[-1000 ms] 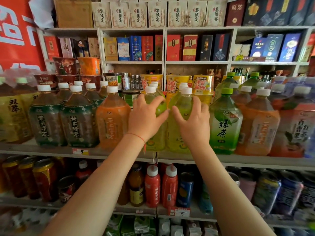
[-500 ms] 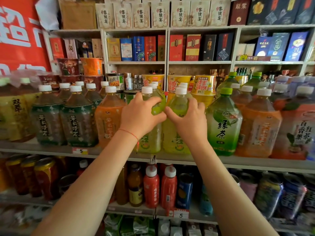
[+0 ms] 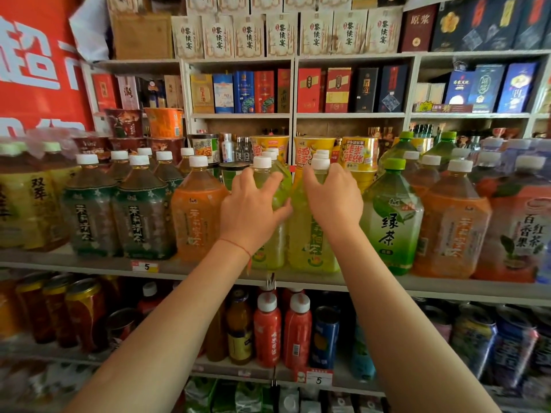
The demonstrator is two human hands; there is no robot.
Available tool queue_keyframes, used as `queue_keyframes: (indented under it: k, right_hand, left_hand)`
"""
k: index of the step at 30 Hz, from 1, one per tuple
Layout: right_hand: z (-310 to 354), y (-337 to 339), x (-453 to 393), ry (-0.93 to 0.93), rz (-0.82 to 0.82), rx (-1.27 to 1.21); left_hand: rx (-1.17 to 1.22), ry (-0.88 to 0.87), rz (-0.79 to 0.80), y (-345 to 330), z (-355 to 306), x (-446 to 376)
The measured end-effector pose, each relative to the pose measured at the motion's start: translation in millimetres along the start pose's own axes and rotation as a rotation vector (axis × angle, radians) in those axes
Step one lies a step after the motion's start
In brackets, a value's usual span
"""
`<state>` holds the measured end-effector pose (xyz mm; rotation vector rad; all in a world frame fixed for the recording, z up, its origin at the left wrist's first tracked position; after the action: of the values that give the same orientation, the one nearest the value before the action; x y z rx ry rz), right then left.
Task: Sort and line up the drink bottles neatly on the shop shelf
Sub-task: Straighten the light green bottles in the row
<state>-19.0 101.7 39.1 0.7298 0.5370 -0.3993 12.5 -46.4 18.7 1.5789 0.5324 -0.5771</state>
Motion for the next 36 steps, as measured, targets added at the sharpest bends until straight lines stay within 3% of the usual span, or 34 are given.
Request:
queue_keyframes:
  k: [8,24,32,34,36]
  right_hand:
    - [-3.5,6.0,-8.3,0.042,0.068,-0.063]
    - [-8.0,2.2,-4.3,0.105,-0.109,-0.023]
    - [-8.3,4.2,-10.2,0.135,-0.036,0.002]
    - [-6.4,7.3,-13.8,0.114,0.040,-0.075]
    - [-0.6,14.1,-20.4,0.099,0.068,-0.244]
  left_hand:
    - [0.114,0.032,0.018,7.0,2.6,-6.5]
    - [0.099,-0.034,-0.002,8.2,0.0,-9.1]
    - [0.034,-0.091,0.096,7.8,6.1,-19.3]
    - [0.027,-0.115,0.140,10.2,7.0,-23.3]
    - [0.120,-0.120,0.057,22.2,8.2,-28.7]
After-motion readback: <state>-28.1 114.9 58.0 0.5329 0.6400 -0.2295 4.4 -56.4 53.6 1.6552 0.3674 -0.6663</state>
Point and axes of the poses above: each hand's wrist, its own x-axis away from the middle knuckle, its own y-axis out of the back of the hand, z = x × y, the point moved 4 cm from there along -x, towards the middle knuckle, and after that the axes turned 5 degrees about z, right-handed, at the moved point
